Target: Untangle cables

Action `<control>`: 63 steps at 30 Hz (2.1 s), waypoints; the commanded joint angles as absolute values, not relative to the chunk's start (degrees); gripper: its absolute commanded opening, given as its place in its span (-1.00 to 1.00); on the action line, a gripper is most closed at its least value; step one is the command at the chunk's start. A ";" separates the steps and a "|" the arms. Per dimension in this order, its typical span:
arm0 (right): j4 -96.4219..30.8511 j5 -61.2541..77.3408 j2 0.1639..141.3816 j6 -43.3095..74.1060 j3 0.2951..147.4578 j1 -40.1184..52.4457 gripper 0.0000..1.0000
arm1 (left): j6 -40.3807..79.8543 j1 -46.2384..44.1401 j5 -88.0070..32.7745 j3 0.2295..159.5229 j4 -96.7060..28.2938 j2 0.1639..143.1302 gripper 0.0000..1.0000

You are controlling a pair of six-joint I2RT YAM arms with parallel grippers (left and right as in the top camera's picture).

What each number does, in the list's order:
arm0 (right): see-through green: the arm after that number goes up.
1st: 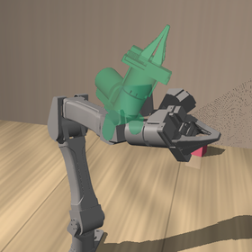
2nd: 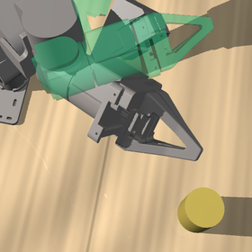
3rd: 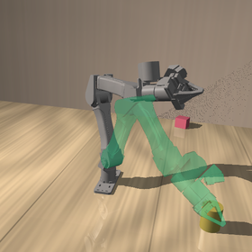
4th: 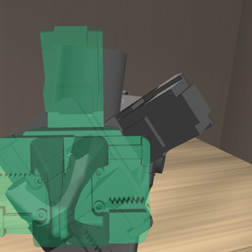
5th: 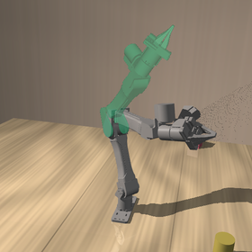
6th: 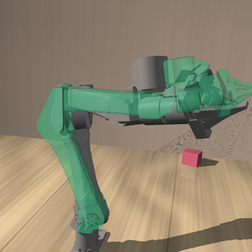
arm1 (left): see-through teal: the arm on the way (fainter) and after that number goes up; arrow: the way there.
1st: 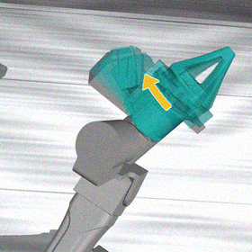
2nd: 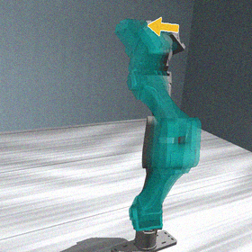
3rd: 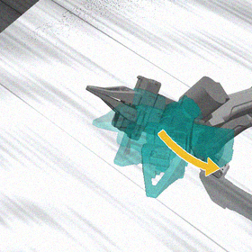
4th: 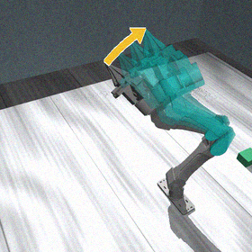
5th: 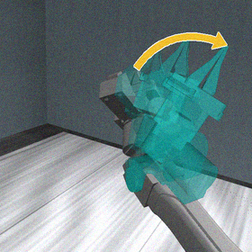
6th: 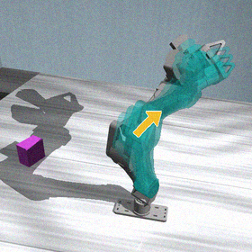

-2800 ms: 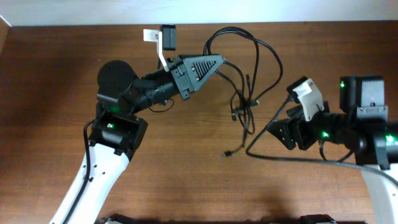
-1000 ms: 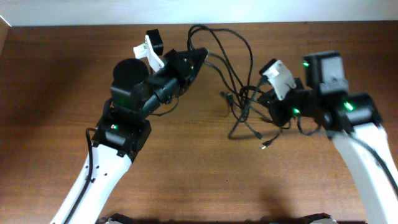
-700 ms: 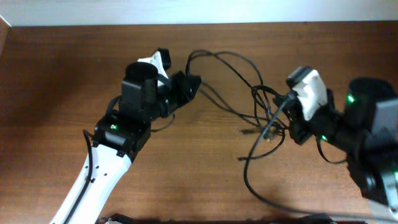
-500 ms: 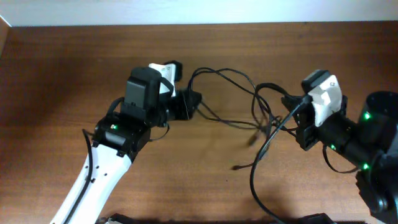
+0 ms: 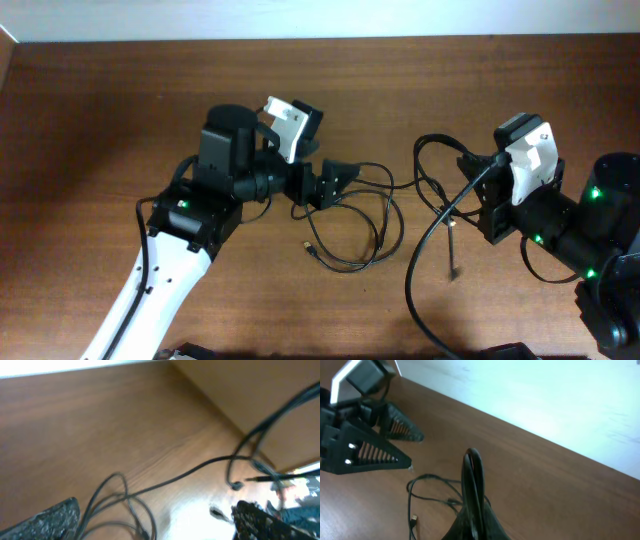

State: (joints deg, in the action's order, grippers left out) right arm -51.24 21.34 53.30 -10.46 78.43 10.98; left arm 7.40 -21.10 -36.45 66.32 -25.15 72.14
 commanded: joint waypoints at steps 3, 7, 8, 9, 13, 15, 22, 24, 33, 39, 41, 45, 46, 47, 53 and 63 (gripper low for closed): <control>-50.94 28.97 52.75 -10.02 78.98 11.20 -0.91 | 1.41 -23.20 -43.94 66.70 -18.96 71.11 1.00; -50.92 33.08 52.75 -10.22 78.98 11.20 -0.91 | 1.43 -25.82 -43.90 66.70 -16.21 71.13 0.98; -50.92 33.76 52.75 -10.22 78.98 11.25 -0.91 | 1.43 -26.39 -43.90 66.70 -15.81 71.13 0.98; -50.92 34.35 52.75 -10.22 78.98 11.25 -0.91 | 1.43 -27.09 -43.51 66.70 -15.40 71.13 0.98; -50.78 36.47 52.75 -10.22 78.98 11.25 -0.91 | 1.48 -28.45 -41.58 66.70 -14.61 71.13 0.98; -50.74 36.71 52.75 -10.22 78.98 11.25 -0.91 | 1.48 -28.93 -40.64 66.70 -14.46 71.29 0.98; -50.70 36.62 52.75 -10.22 78.98 11.22 -0.91 | 1.48 -29.10 -40.49 66.70 -14.33 71.29 0.98; -50.72 36.18 52.75 -10.20 78.98 11.22 -0.91 | 1.48 -29.10 -40.47 66.70 -14.35 71.29 0.98; -50.72 35.35 52.82 -10.20 78.98 11.22 -0.92 | 1.69 -29.10 -37.50 66.70 -13.93 71.29 -1.00; -50.72 35.40 52.82 -10.20 78.98 11.25 -0.92 | 1.83 -29.10 -37.76 66.70 -13.37 71.29 -0.91; -50.72 35.38 52.82 -10.20 78.98 11.25 -0.92 | 2.59 -29.39 -38.17 66.70 -13.26 71.29 -0.33; -50.72 35.38 52.86 -10.20 78.98 11.22 -0.92 | 3.64 -30.81 -38.17 66.70 -12.49 71.29 0.14; -50.72 35.38 52.86 -10.20 78.98 11.22 -0.92 | 3.64 -31.16 -38.15 66.70 -12.14 71.29 0.14; -50.72 35.38 52.86 -10.20 78.98 11.25 -0.92 | 3.62 -31.48 -38.13 66.70 -11.88 71.29 0.14; -50.74 33.52 52.86 -10.17 78.98 11.22 -0.93 | 3.57 -31.92 -37.95 66.70 -11.90 71.29 0.02; -52.53 22.48 52.86 -9.96 78.98 11.25 -0.92 | 3.86 -31.62 -33.80 66.70 -17.45 71.26 0.04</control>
